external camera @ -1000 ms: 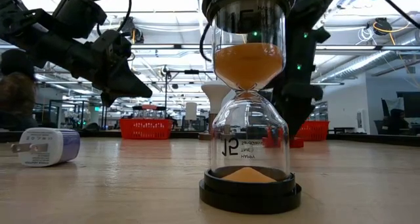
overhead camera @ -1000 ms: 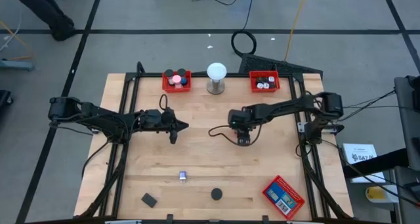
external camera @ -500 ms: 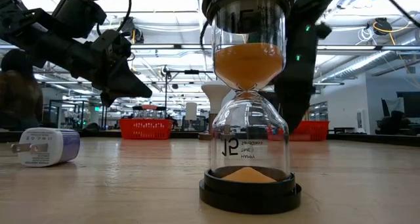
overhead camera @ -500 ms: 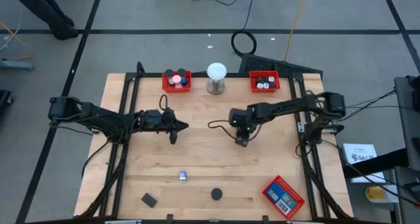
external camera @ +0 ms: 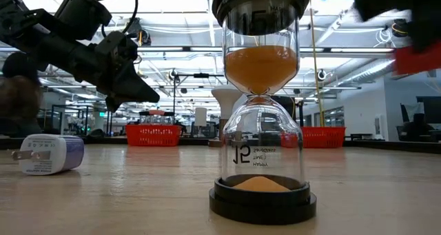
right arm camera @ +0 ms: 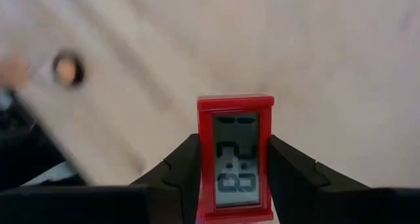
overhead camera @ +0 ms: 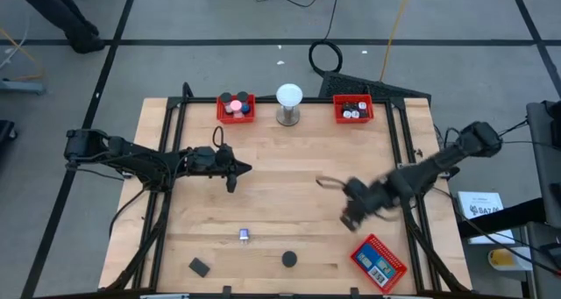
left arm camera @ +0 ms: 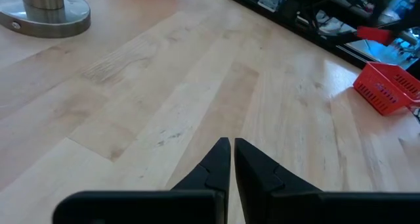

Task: Pick & Place Office items
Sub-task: Put the red digital clock into the bottom right red bin

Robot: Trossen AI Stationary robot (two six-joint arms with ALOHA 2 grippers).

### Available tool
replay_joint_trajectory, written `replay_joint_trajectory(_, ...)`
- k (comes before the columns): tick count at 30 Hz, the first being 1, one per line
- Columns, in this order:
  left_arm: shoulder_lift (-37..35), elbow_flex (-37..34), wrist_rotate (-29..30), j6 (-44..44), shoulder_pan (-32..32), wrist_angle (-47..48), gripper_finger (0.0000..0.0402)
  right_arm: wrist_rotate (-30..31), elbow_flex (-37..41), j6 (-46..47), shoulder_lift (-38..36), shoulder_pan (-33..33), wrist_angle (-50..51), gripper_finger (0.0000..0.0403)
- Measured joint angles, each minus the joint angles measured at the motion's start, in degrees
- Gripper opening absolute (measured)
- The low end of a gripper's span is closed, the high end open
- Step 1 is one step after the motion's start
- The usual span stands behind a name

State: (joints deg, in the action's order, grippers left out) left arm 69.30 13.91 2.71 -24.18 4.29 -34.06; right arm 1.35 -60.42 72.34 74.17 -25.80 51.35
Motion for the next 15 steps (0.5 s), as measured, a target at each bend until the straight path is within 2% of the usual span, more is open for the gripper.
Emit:
replay_joint_trajectory(4, 0.00, 0.00, 0.32, -0.02, 0.00, 0.00, 0.0021, 0.09, 0.00, 15.00, 1.44, -11.78, 0.52, 0.0125)
replay_joint_trajectory(8, 0.00, 0.00, 0.32, -0.18, 0.00, 0.00, 0.0021, -0.03, 0.00, 25.76, 3.90, -20.15, 0.42, 0.0125)
replay_joint_trajectory(15, 0.00, 0.00, 0.34, -0.22, 0.00, 0.00, 0.0021, -0.13, 0.00, 35.63, 8.49, -26.11, -0.53, 0.0125)
